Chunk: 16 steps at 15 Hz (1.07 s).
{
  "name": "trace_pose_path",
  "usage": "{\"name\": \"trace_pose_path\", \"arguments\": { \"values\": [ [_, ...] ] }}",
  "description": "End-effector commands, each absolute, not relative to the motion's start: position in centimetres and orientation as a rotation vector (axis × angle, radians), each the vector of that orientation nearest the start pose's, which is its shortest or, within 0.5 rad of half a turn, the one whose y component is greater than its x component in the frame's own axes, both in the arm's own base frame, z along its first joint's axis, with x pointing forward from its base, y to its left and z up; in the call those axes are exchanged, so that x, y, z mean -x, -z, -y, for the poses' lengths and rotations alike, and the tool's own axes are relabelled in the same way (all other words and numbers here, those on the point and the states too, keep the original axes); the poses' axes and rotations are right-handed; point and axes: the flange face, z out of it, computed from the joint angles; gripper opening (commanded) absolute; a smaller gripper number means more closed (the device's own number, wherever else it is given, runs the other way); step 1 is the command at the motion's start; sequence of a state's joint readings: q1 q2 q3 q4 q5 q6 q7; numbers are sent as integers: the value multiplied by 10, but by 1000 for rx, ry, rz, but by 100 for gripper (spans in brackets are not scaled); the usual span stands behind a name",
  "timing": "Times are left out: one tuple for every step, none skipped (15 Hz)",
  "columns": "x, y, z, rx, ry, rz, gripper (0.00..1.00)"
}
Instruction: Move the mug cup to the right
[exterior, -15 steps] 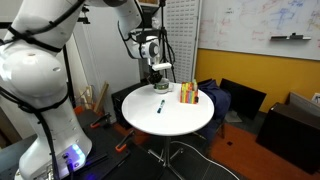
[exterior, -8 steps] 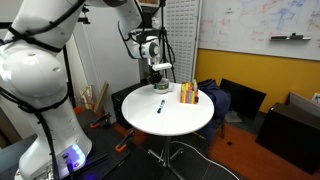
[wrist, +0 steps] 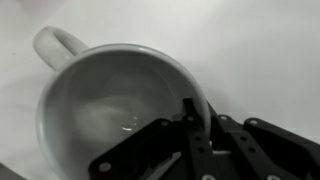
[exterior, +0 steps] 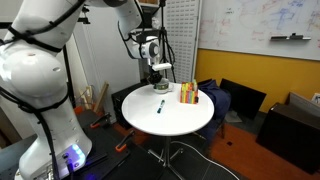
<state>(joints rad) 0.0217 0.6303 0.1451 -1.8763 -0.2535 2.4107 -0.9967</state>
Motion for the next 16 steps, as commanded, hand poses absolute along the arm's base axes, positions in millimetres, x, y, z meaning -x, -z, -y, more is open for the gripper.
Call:
{"name": "trace_pose_path", "arguments": {
  "values": [
    [-606, -166, -100, 2474, -191, 1939, 3],
    [-605, -167, -101, 2472, -189, 1941, 3],
    [-603, -168, -101, 2474, -188, 1942, 3],
    [-601, -168, -101, 2474, -188, 1943, 3],
    [-599, -169, -102, 2475, -190, 1944, 3],
    [-597, -170, -102, 2474, -192, 1944, 3],
    [-595, -170, -102, 2477, -196, 1942, 3],
    [-593, -171, -102, 2479, -200, 1938, 3],
    [-591, -171, -102, 2475, -202, 1939, 3],
    [-589, -170, -101, 2477, -208, 1935, 3],
    [-587, -171, -101, 2474, -209, 1936, 3],
    [-584, -170, -102, 2472, -212, 1936, 3],
    [-582, -170, -102, 2472, -216, 1932, 3],
    [-579, -170, -102, 2468, -215, 1935, 3],
    [-577, -170, -103, 2470, -220, 1932, 3],
    [-574, -170, -104, 2466, -219, 1935, 3]
  ]
}}
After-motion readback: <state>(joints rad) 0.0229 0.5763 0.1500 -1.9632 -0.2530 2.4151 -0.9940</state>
